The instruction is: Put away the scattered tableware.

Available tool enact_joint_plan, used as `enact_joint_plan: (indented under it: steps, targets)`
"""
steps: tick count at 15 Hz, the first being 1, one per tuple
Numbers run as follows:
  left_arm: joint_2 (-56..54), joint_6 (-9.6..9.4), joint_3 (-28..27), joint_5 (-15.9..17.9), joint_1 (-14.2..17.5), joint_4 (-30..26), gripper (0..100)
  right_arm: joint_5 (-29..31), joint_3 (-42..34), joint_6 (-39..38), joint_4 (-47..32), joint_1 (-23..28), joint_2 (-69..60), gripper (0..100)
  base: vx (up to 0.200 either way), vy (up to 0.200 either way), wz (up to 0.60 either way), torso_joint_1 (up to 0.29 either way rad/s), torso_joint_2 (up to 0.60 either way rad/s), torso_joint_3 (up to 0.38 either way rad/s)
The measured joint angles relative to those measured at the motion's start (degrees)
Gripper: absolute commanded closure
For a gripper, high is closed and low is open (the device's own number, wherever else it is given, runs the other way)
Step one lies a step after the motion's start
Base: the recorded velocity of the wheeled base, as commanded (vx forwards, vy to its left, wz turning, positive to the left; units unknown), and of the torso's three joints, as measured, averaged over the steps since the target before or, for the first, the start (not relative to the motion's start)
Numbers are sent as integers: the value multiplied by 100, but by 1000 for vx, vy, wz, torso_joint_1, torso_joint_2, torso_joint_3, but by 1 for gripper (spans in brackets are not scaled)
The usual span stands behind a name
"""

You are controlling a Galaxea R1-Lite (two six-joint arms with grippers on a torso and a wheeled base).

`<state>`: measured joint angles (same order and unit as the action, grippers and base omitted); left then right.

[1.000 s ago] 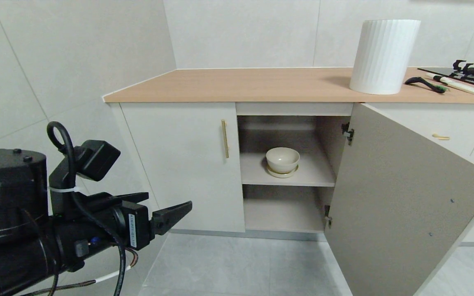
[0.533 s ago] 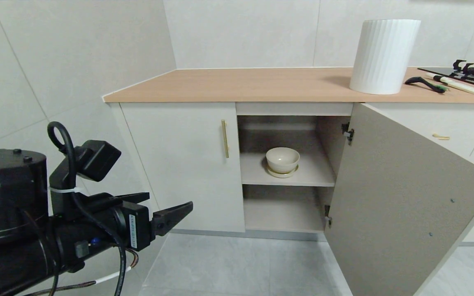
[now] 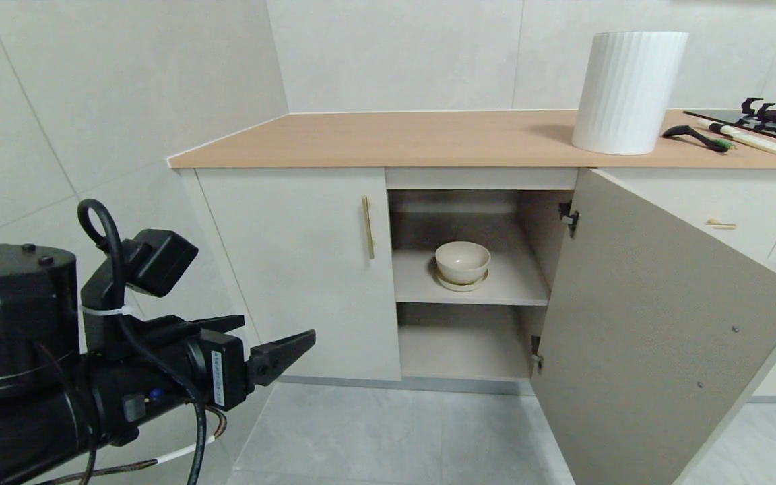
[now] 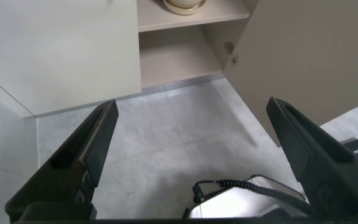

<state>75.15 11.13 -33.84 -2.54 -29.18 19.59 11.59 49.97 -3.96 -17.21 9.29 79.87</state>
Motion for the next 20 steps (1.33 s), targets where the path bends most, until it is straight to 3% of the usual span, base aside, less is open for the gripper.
enact_joint_plan:
  steps: [7,14,17,20]
  targets:
    - [-5,11,-9,0,0,-2,0,-71,-140,-501,11,-1000,-60,0,0,0,0,0,0,0]
    - [0,20,-41,0,0,-2,0,-122,-113,-1035,189,-2965,182,0,0,0,0,0,0,0]
    - [-11,37,-52,-4,-2,2,0,-155,9,-1031,758,-3423,700,0,0,0,0,0,0,0]
    - [-18,37,-52,-6,0,11,0,-191,364,-996,873,-3550,1191,0,0,0,0,0,0,0]
